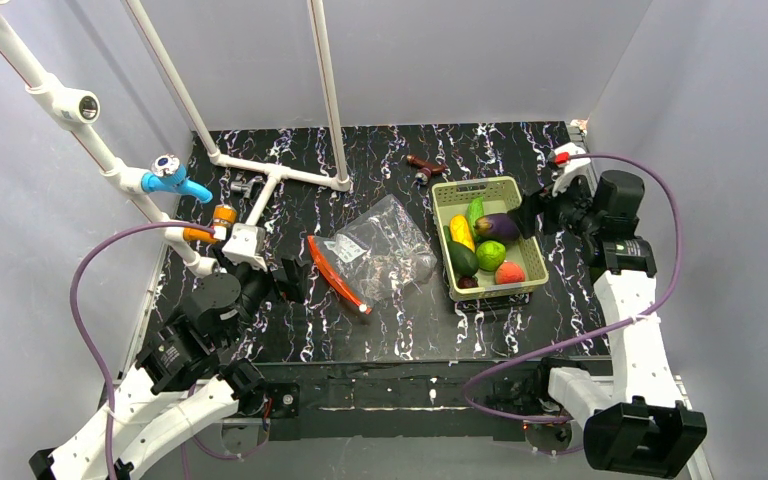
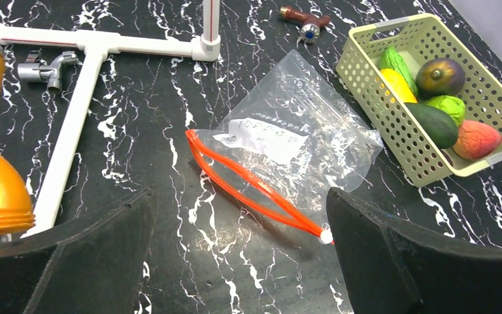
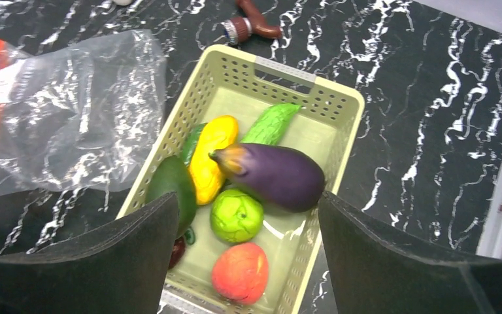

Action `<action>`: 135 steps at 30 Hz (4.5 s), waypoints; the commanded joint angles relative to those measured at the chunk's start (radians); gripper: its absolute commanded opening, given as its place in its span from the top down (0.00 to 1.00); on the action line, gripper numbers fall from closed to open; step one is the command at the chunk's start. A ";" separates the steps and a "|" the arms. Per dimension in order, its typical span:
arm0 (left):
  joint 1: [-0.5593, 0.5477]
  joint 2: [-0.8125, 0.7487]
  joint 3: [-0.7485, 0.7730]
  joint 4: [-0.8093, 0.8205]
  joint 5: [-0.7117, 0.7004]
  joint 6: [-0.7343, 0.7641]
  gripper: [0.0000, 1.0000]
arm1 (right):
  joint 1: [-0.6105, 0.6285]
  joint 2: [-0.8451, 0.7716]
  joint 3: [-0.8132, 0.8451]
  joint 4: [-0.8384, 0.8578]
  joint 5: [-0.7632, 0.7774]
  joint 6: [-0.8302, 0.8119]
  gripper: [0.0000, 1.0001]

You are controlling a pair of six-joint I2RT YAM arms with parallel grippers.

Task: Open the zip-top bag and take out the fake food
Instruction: Reset both arms

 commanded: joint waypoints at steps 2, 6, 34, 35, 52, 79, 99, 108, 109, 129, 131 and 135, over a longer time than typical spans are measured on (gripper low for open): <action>0.005 -0.010 -0.016 0.011 -0.074 -0.012 0.00 | 0.060 0.016 0.002 0.125 0.219 -0.005 0.16; 0.004 -0.011 -0.017 0.011 -0.075 -0.010 0.00 | 0.064 0.012 -0.001 0.132 0.219 -0.005 0.16; 0.004 -0.030 -0.002 -0.006 -0.082 0.001 0.00 | 0.064 -0.028 0.017 0.091 0.387 -0.005 0.16; 0.005 -0.030 -0.003 -0.006 -0.082 0.002 0.00 | 0.064 -0.028 0.018 0.091 0.387 -0.005 0.16; 0.005 -0.035 -0.003 -0.010 -0.087 0.005 0.01 | 0.064 -0.029 0.029 0.079 0.387 -0.005 0.16; 0.004 -0.038 -0.004 -0.011 -0.088 0.005 0.00 | 0.064 -0.030 0.029 0.076 0.471 -0.005 0.16; 0.004 -0.031 0.008 -0.006 -0.085 0.011 0.01 | 0.064 -0.029 0.039 0.065 0.513 -0.005 0.16; 0.004 -0.027 0.008 -0.005 -0.085 0.012 0.01 | 0.064 -0.033 0.036 0.057 0.513 -0.005 0.16; 0.004 -0.027 0.008 -0.005 -0.084 0.011 0.00 | 0.064 -0.036 0.036 0.056 0.513 -0.005 0.16; 0.004 -0.018 -0.076 0.131 0.025 0.012 0.00 | 0.064 -0.034 0.043 0.029 0.277 -0.005 0.16; 0.004 -0.014 -0.090 0.155 0.015 0.031 0.00 | 0.064 -0.034 0.043 0.030 0.277 -0.005 0.16; 0.005 -0.005 -0.147 0.227 -0.018 0.073 0.01 | 0.064 -0.034 0.037 0.026 0.277 -0.005 0.16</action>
